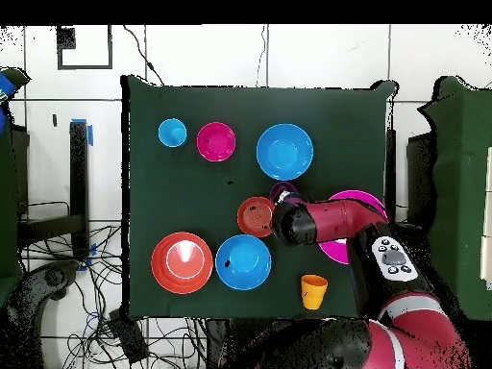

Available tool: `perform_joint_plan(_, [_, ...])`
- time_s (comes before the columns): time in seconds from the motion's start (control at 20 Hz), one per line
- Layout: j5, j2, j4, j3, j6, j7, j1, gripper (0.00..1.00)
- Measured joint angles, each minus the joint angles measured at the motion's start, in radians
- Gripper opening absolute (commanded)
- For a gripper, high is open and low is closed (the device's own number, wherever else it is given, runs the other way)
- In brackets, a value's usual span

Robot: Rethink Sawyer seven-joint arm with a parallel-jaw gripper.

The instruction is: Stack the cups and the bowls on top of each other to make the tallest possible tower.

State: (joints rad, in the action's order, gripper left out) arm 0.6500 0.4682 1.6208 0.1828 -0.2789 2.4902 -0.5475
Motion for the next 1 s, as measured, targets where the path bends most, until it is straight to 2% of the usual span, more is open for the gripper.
perform_joint_plan(0.25, [-0.067,0.000,0.006,-0.024,-0.018,0.000,0.028,0.00])
perform_joint_plan(0.35, [-0.116,0.001,0.013,-0.047,-0.054,0.000,0.061,0.00])
perform_joint_plan(0.5, [-0.152,0.005,0.016,-0.070,-0.103,0.000,0.103,0.00])
perform_joint_plan(0.55, [-0.176,0.014,0.017,-0.098,-0.169,0.000,0.151,0.00])
perform_joint_plan(0.7, [-0.206,0.030,0.018,-0.126,-0.260,0.000,0.205,0.00])
perform_joint_plan(0.75, [-0.235,0.047,0.022,-0.138,-0.328,0.000,0.238,0.00])
perform_joint_plan(1.0, [-0.351,0.093,0.045,-0.154,-0.488,0.000,0.301,0.00])
